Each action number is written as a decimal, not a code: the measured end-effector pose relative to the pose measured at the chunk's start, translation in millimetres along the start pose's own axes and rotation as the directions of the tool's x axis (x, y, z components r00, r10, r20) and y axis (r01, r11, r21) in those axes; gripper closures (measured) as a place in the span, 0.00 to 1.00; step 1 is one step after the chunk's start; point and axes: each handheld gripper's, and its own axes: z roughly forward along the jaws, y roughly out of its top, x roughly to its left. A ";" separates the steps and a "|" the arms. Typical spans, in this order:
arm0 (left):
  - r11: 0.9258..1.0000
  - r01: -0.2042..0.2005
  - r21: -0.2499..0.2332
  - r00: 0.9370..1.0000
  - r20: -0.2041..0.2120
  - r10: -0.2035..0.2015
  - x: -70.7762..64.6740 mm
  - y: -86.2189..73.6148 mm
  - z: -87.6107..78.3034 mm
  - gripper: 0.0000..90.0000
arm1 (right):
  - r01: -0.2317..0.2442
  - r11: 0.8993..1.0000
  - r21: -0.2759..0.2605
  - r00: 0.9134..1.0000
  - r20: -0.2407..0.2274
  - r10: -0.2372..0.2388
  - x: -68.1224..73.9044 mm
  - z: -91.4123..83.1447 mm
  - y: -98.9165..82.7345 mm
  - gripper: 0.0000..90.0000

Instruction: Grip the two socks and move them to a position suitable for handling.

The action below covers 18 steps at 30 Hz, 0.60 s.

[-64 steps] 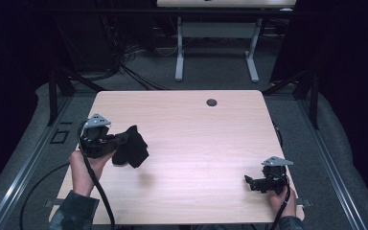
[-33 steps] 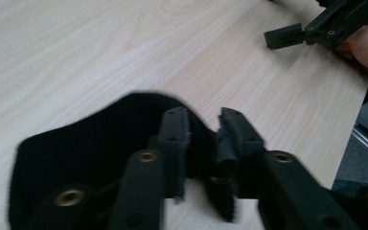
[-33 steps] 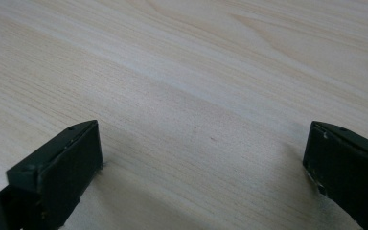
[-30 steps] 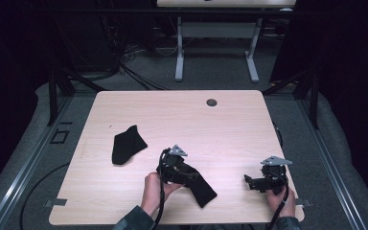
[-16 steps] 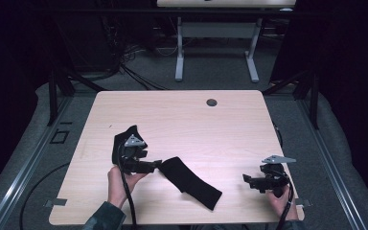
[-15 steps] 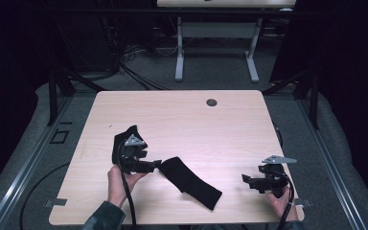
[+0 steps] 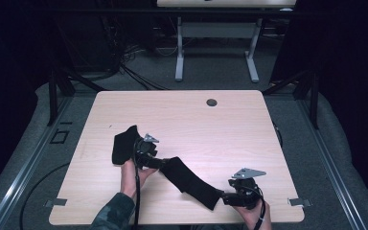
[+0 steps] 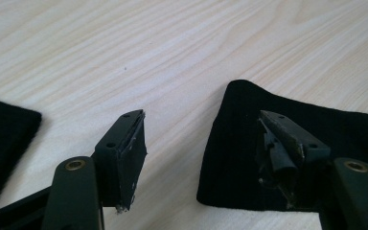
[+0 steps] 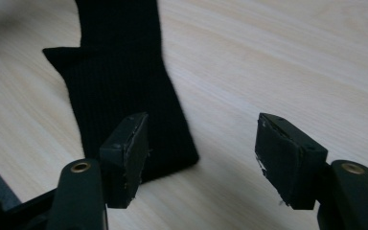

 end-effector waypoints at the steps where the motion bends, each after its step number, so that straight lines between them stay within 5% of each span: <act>1: 1.000 -0.005 0.005 1.000 -0.004 0.005 -0.3 0.4 1.5 0.41 | 0.002 1.000 -0.003 1.000 0.000 -0.002 2.7 2.1 0.1 0.44; 8: 0.998 -0.046 0.044 0.999 0.017 0.045 -3.9 -0.4 10.0 0.51 | 0.002 0.999 0.040 0.999 0.035 -0.004 10.9 14.9 -2.5 0.55; 18: 0.990 -0.109 0.087 0.994 0.007 0.109 -9.3 -3.4 18.1 0.79 | 0.003 0.999 0.050 0.999 0.047 -0.005 13.5 19.9 -7.1 0.70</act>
